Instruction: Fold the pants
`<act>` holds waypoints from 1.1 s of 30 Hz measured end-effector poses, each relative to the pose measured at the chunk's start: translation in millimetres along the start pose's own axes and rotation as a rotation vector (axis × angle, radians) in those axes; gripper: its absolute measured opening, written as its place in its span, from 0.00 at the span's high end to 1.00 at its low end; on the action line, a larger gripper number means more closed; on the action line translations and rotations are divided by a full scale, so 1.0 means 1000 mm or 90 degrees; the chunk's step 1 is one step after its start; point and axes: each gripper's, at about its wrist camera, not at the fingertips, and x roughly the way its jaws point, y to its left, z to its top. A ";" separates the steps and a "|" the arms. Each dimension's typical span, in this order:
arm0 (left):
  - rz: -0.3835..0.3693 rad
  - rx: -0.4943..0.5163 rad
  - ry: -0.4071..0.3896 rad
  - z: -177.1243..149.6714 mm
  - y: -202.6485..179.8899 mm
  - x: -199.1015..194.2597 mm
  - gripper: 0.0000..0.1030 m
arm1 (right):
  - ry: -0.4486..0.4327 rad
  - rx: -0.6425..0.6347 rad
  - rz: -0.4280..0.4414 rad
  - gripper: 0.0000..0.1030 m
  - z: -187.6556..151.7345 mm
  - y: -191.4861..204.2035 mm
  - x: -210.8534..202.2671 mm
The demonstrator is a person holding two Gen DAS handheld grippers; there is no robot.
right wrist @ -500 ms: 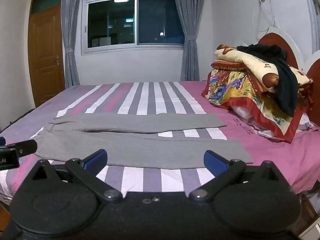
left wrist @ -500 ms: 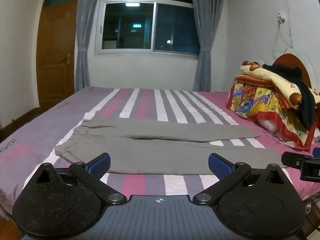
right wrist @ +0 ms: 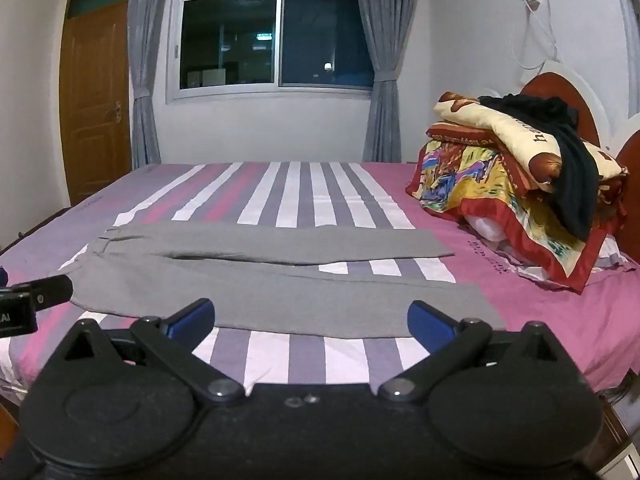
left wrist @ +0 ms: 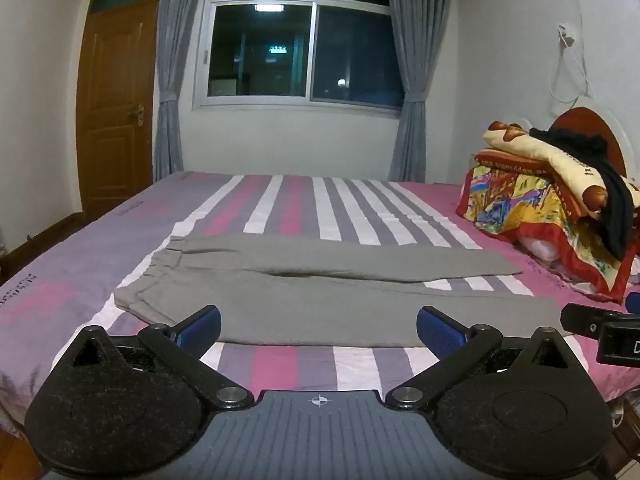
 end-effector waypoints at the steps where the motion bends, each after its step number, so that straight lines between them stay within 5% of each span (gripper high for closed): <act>1: 0.000 0.000 0.001 0.000 0.001 0.001 0.00 | 0.001 0.000 0.001 0.00 0.000 -0.001 0.000; 33: 0.012 0.011 -0.007 0.000 0.002 -0.015 0.00 | -0.005 -0.001 -0.010 0.00 -0.004 0.003 -0.005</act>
